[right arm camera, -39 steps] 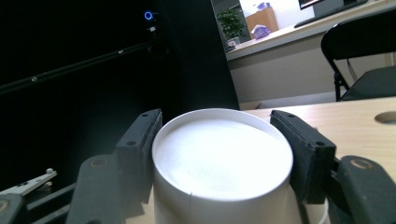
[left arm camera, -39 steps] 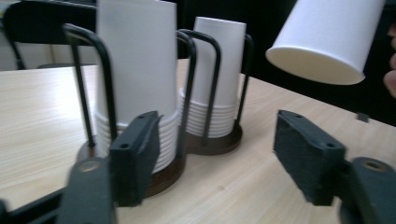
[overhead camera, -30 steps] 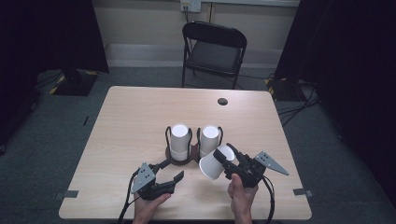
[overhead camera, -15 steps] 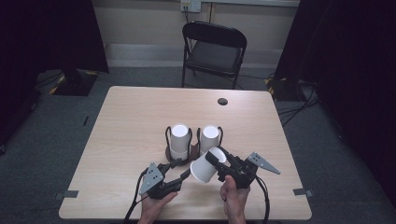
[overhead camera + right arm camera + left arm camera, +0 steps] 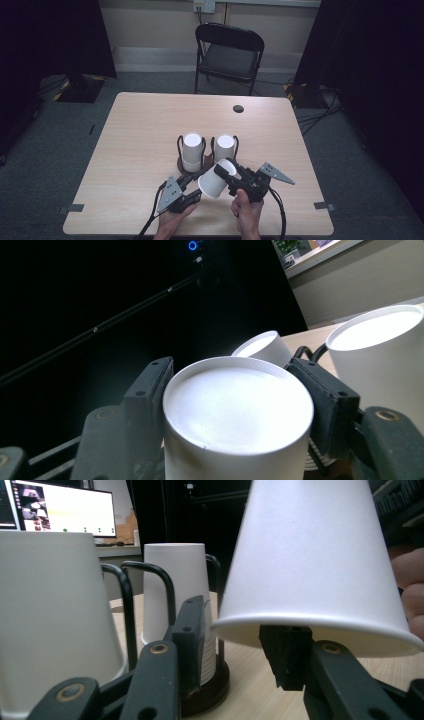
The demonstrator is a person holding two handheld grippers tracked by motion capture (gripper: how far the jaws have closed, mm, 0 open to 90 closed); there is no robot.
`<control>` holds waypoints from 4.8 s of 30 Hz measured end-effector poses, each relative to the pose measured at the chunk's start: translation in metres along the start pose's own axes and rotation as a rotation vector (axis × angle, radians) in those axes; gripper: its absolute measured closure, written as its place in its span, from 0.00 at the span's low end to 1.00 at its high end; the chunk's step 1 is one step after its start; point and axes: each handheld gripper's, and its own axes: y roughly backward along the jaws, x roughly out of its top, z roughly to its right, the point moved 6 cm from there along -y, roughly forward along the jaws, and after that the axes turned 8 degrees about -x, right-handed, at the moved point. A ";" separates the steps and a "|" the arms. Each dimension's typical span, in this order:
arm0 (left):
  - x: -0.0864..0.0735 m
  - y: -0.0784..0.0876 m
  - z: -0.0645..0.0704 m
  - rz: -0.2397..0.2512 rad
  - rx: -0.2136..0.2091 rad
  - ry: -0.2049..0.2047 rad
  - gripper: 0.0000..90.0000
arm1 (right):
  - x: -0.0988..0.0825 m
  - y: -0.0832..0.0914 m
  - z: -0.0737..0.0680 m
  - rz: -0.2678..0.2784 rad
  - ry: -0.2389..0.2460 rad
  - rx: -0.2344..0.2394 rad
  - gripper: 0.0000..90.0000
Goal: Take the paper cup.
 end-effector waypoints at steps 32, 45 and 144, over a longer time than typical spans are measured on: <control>0.001 0.011 0.003 -0.074 -0.038 0.027 0.93 | -0.012 -0.012 0.005 -0.066 0.088 -0.093 0.33; -0.001 0.017 -0.003 -0.181 -0.046 0.029 0.93 | -0.011 -0.008 0.004 -0.046 0.199 -0.109 0.33; 0.012 0.014 -0.027 -0.853 -0.197 0.086 0.93 | -0.090 0.006 -0.010 -0.321 1.065 -0.112 0.17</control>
